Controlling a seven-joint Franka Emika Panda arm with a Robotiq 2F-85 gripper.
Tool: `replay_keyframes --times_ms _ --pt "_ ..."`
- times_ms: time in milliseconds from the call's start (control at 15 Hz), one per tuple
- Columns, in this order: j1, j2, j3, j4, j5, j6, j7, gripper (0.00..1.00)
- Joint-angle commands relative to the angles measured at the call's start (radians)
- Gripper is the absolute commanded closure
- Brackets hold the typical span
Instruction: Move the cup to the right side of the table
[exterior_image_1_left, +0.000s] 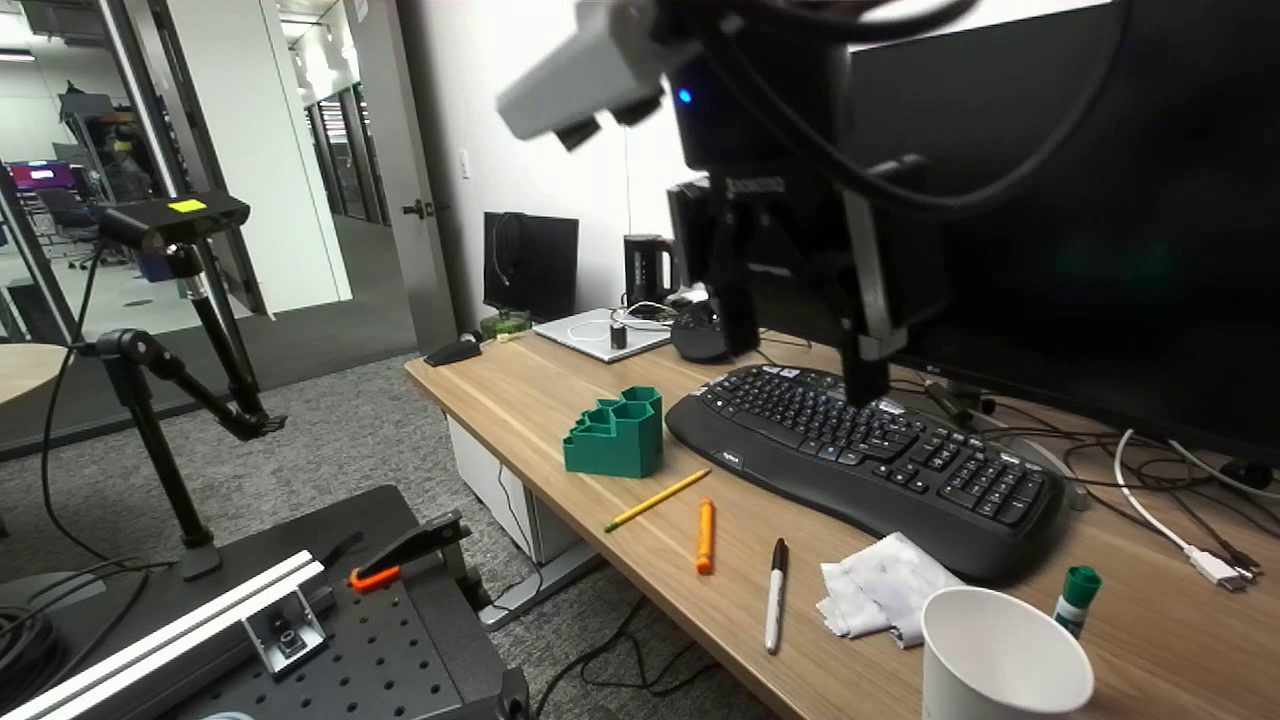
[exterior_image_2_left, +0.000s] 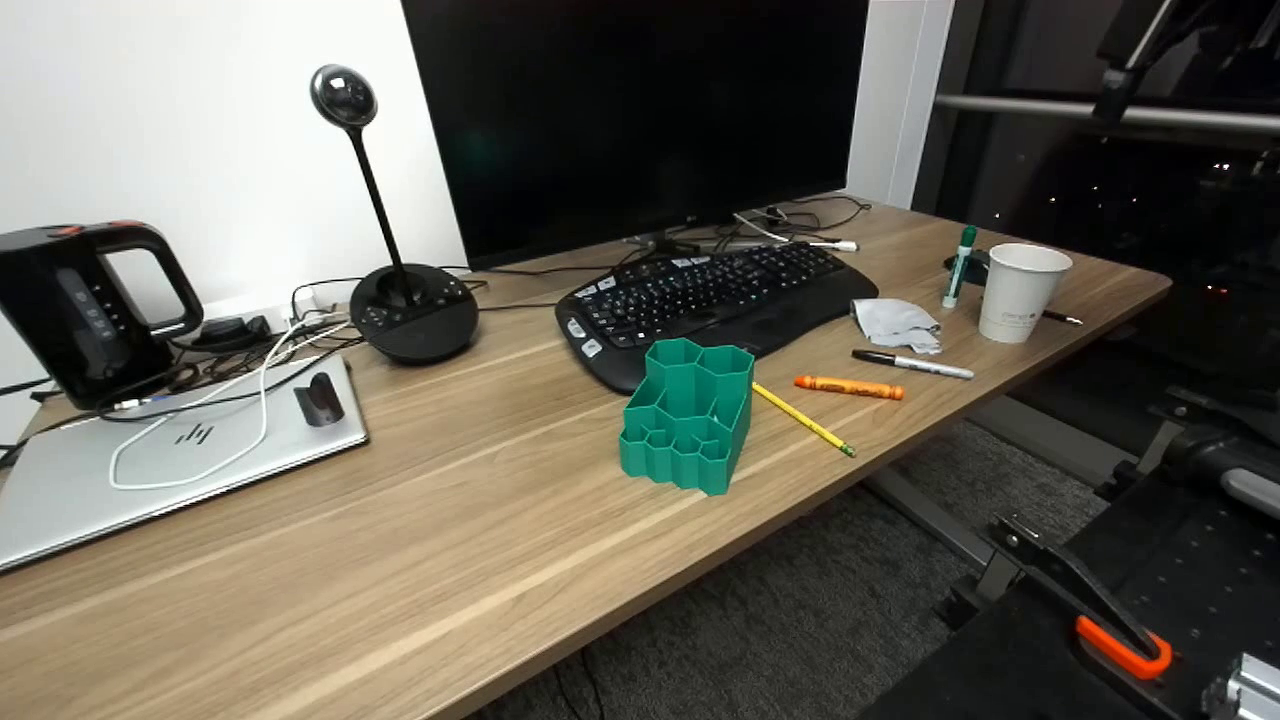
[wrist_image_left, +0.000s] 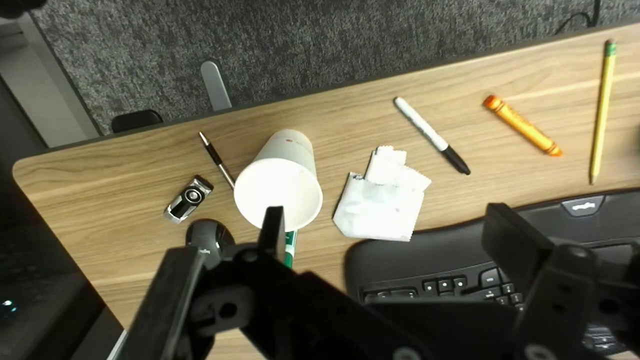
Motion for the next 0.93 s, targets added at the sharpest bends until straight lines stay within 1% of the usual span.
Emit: replay_keyframes --times_ms 0,133,333,533,867 --pt "0.007 0.248 -0.015 0.188 0.107 0.065 -0.028 0.00" --pt "-0.007 0.361 -0.002 0.287 0.184 0.058 -0.040 0.00" --pt "-0.023 0.504 0.011 0.418 0.225 0.043 -0.022 0.00" --pt "-0.026 0.624 0.009 0.520 0.215 0.041 0.007 0.00" --pt "0.006 0.747 -0.027 0.620 0.155 -0.060 0.095 0.00"
